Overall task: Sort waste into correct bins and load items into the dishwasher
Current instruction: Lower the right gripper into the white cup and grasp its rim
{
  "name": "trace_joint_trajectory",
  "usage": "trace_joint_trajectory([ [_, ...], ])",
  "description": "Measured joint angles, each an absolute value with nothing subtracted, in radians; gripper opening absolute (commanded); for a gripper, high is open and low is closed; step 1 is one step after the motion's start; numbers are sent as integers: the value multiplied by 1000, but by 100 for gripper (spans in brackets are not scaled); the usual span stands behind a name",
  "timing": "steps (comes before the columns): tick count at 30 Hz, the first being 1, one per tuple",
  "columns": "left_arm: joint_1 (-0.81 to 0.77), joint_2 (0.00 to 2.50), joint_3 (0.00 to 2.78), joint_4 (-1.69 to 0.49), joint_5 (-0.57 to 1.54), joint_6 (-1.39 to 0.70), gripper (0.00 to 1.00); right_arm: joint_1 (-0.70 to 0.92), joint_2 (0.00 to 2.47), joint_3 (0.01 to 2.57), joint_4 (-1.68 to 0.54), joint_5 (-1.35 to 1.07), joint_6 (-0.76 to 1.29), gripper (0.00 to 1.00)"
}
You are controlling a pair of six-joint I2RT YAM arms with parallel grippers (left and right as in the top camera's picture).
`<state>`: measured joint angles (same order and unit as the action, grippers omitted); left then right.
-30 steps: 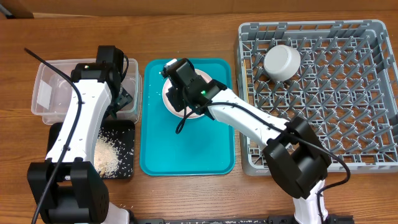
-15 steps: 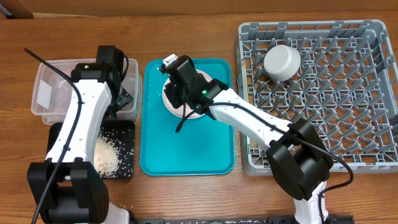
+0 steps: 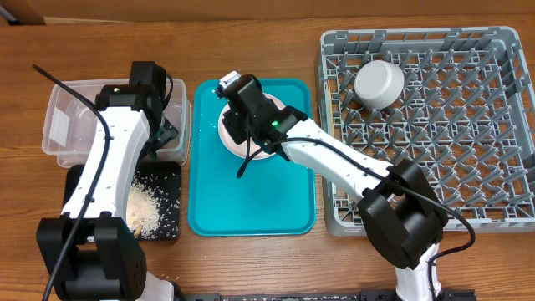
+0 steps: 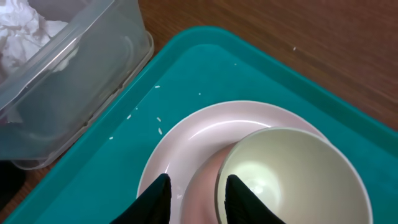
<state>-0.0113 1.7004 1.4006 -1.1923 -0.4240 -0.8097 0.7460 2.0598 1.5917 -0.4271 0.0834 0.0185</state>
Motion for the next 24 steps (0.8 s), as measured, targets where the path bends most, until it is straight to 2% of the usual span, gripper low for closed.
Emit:
trace_joint_trajectory([
  [18, -11, 1700, 1401, -1192, -424, -810, 100, 746, 2060, 1592, -439, 94, -1, 32],
  [24, -11, 1700, 1401, -1192, -424, -810, 100, 746, 2060, 1591, -461, 104, -2, 26],
])
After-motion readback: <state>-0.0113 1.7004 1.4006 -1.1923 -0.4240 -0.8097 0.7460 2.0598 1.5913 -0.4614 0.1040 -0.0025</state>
